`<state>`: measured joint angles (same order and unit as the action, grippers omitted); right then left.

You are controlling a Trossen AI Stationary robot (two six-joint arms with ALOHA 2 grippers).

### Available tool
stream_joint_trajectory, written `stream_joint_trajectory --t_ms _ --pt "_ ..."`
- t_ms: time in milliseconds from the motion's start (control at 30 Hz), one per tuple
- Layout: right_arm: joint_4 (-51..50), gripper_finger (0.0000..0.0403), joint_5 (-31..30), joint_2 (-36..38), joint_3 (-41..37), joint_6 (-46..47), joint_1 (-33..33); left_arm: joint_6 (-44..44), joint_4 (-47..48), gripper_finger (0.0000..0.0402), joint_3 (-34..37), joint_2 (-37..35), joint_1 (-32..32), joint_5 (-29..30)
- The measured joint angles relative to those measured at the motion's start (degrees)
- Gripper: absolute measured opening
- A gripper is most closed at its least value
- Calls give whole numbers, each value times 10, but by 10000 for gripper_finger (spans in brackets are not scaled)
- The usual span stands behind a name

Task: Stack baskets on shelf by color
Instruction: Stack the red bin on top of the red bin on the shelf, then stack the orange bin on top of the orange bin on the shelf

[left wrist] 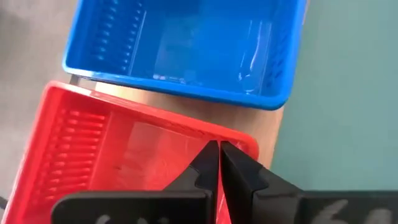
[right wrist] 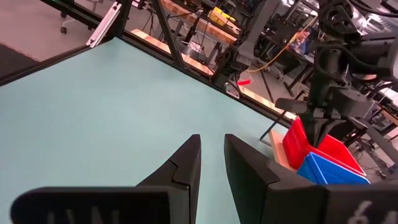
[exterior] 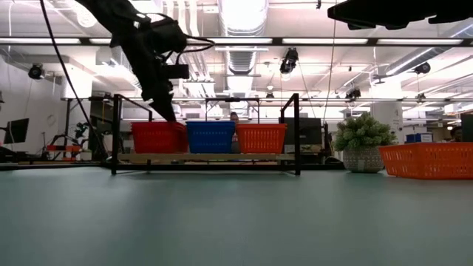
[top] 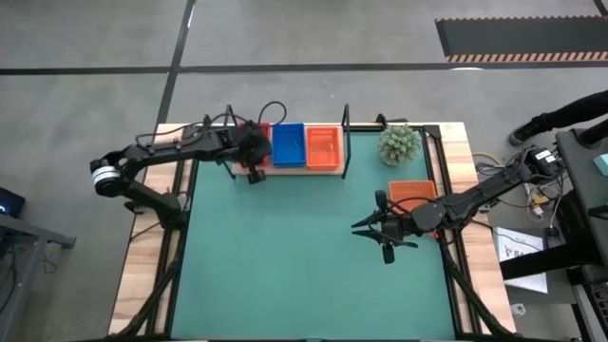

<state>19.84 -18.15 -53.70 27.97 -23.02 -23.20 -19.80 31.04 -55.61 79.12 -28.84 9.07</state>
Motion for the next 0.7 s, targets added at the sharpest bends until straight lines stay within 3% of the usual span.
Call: stream_joint_trajectory --t_ms 433,700 --pt "1 63 0 0 0 1 0 45 -4 0 -1 -5 35 0" --pt "1 63 0 0 0 10 0 48 -4 0 -1 -40 39 30"
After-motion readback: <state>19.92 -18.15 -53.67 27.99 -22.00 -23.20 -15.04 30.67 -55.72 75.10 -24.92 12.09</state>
